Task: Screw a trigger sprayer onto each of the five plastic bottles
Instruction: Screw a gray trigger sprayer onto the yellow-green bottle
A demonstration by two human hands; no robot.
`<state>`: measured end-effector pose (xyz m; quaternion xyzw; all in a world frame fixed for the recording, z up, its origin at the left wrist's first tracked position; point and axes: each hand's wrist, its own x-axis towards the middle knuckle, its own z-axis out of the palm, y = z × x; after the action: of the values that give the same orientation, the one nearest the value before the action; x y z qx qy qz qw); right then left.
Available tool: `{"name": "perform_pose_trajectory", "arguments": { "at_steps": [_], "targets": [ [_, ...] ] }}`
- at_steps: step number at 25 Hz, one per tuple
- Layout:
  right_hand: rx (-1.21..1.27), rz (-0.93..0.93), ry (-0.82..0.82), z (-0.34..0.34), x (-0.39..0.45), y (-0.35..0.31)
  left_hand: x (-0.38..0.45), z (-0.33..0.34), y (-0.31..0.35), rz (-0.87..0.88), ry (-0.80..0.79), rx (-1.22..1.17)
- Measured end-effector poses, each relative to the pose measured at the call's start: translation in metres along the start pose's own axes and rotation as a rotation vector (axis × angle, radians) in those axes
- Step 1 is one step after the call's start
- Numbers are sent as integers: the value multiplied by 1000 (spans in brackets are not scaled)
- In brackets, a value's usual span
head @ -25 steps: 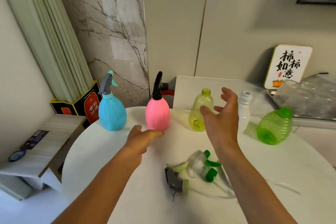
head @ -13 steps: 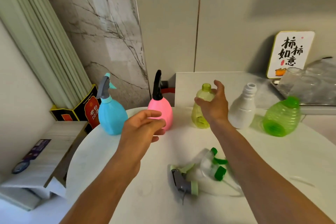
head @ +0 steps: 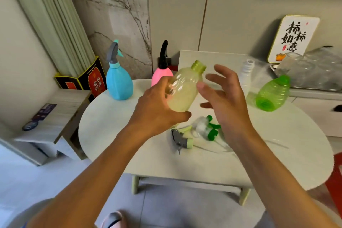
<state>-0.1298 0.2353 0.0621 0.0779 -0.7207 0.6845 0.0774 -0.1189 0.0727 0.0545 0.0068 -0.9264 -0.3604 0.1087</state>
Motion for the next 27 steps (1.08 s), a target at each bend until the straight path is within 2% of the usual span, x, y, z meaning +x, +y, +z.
{"name": "perform_pose_trajectory", "arguments": {
  "at_steps": [2, 3, 5, 7, 10, 14, 16, 18, 19, 21, 24, 27],
  "targets": [
    [-351, -104, 39, -9, -10, 21, -6, -5, -7, 17, 52, 95],
    [-595, -176, -42, -9, -14, 33, -7, -8, -10, 16, 68, 123],
    [-975, -257, -310, -2, -19, 55, -6, -11, -12, -14, 78, 126],
    [-1187, -213, -397, 9, -22, 68, -4, -10, -12, -29, 89, 141],
    [-1404, -113, -500, 18, -21, 74, -4, -10, -10, -20, 111, 183],
    [-1529, -125, -658, 18, -17, 73, 0, -8, -10, -38, 72, 216],
    [-1529, -127, -682, 16, -18, 70, 3, -7, -11, -59, 83, 188],
    [-1375, -178, -632, 9, -15, 67, 6, -8, -12, -76, 107, 163],
    [-1185, -220, -565, 5, -12, 64, 6, -9, -12, -86, 115, 160],
    [-662, -188, -361, -12, -2, 48, 7, -12, -12, -105, 121, 167],
    [161, -147, 39, -51, 20, 16, 3, -17, -13, -117, 103, 219],
    [531, -163, 333, -89, 34, 6, -2, -17, -17, -104, 45, 320]
  ]
}}
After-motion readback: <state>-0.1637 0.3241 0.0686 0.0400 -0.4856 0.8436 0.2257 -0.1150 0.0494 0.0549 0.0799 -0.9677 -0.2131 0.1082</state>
